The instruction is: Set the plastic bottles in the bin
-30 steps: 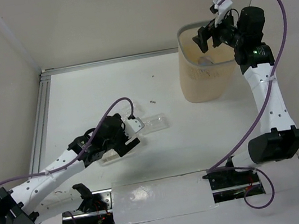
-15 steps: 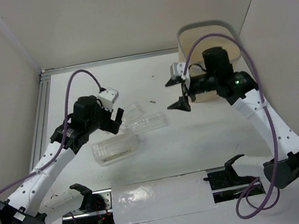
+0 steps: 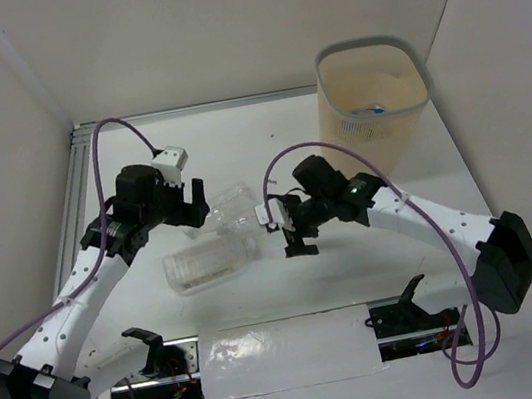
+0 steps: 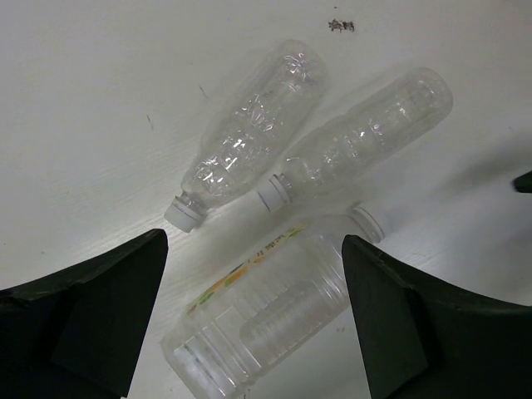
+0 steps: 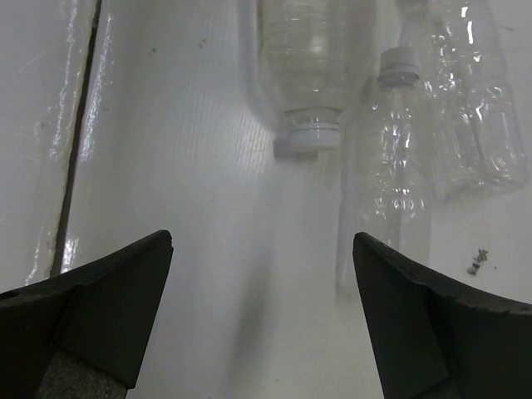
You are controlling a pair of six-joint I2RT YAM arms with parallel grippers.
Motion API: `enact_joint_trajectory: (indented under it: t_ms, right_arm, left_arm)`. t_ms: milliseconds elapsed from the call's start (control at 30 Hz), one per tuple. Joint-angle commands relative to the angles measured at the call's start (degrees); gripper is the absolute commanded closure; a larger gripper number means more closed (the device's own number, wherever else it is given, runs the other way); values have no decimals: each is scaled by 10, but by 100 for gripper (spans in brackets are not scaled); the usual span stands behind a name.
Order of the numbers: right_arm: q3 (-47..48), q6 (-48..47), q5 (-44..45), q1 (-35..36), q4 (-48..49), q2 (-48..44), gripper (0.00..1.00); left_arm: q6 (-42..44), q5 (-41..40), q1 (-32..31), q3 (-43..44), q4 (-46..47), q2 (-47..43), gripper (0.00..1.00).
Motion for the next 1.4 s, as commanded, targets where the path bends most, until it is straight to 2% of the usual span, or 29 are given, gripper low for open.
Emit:
enact_joint_trajectory:
  t_ms: [0,333,600,867,1100,1367]
  right_arm:
    - [-21,5,71,33,114,35,3]
    - [6,39,126,74,184,167,2]
    - [21,45,118,103,205,221,5]
    - [72,56,146,103,218,289,5]
    - [92,62,158,97,223,309,4]
    - [102,62,128,91,235,325,2]
  left_arm:
    - [-33,8,2,-7,9,-49,1]
    - [-63,8,2,-44,9,-113,1]
    - [-73,3,2,-60,9,-137,1]
    - [-68,-9,2,-66,-1,-142,1]
    - [-68,-9,2,-78,-7,-160,1]
    - [-68,-19,7,-83,-7,-160,1]
